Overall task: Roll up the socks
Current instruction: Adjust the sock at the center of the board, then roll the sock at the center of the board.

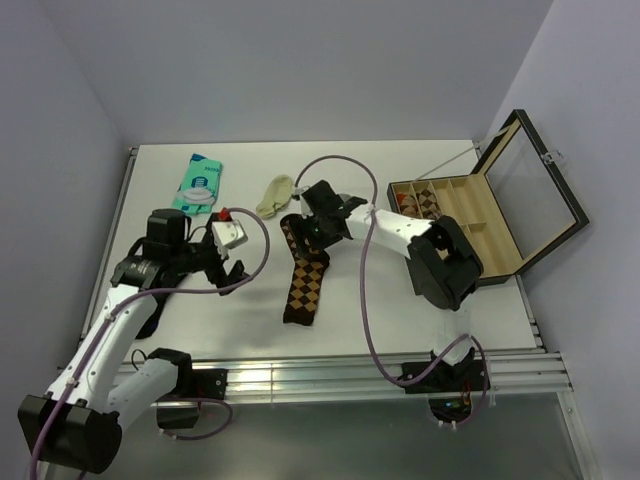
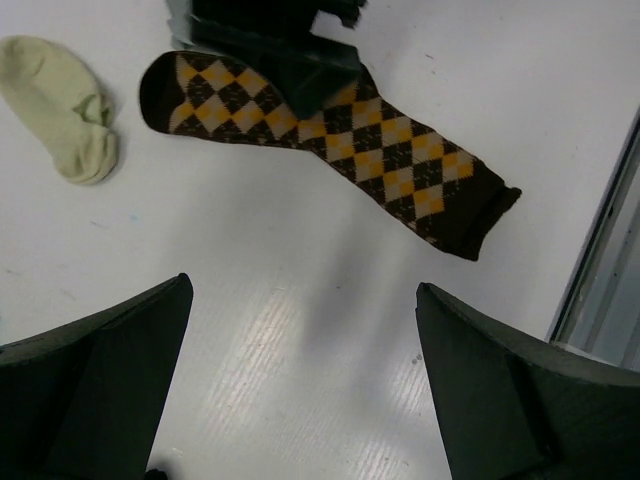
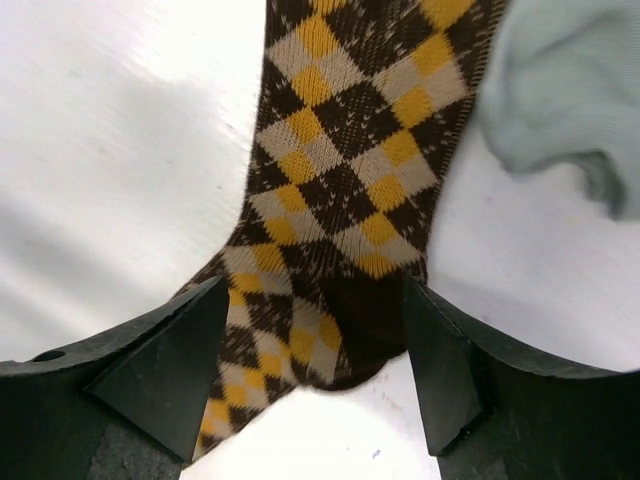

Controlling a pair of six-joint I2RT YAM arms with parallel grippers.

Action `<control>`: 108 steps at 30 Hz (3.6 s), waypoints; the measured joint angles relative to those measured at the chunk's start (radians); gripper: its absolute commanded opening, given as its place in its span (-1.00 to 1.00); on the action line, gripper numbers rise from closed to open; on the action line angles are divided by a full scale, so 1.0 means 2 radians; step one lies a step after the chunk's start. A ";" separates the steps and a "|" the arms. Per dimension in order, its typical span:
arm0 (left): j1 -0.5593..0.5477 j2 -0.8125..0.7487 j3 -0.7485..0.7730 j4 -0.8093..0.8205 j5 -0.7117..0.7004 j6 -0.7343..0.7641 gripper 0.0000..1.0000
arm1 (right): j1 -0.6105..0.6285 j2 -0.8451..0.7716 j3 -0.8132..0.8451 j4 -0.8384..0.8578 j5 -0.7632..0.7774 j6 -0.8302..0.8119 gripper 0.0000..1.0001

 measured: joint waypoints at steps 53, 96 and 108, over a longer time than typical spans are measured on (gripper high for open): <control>-0.439 0.189 -0.198 0.360 -0.319 0.011 -0.13 | -0.020 -0.514 -0.321 0.086 0.124 0.218 -0.10; -0.224 0.502 0.170 -0.152 0.081 0.119 -0.99 | 0.233 -0.674 -0.468 0.148 0.259 0.218 -0.17; -0.203 0.578 0.219 -0.223 0.115 0.128 -0.99 | 0.315 -0.560 -0.469 0.229 0.309 0.177 -0.04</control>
